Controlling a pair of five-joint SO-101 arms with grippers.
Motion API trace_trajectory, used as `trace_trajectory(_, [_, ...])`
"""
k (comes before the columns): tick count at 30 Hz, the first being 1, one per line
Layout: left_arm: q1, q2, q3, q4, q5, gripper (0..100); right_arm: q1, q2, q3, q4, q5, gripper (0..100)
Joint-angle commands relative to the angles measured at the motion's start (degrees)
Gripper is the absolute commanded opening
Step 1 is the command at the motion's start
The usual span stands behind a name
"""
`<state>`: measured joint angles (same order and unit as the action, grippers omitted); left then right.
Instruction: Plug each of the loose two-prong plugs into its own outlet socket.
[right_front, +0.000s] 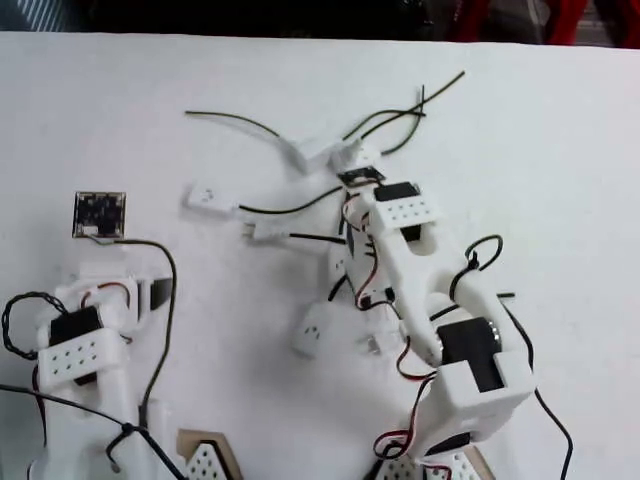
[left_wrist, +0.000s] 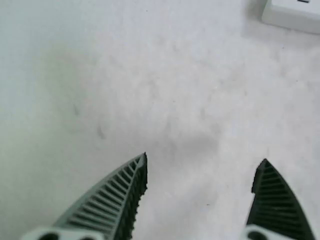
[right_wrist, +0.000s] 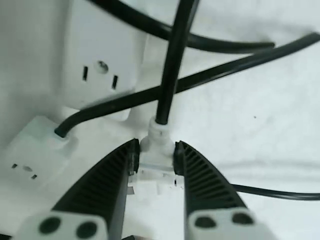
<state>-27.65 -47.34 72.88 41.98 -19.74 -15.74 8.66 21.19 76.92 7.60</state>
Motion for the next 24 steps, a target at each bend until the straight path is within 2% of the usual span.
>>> trace_trajectory(1, [-0.13,-1.36,-0.26,-0.88,-0.18,33,-0.48,-3.03,-0.97,0.04,0.53,2.9])
trace_trajectory(7, [-0.13,-1.36,-0.26,-0.88,-0.18,33,-0.66,-3.65,-1.41,4.00,0.44,12.6])
trace_trajectory(20, [-0.13,-1.36,-0.26,-0.88,-0.18,33,2.86,-3.65,-2.64,4.26,0.44,12.7])
trace_trajectory(24, [-0.13,-1.36,-0.26,-0.88,-0.18,33,4.70,-3.65,-6.24,8.13,0.53,12.7])
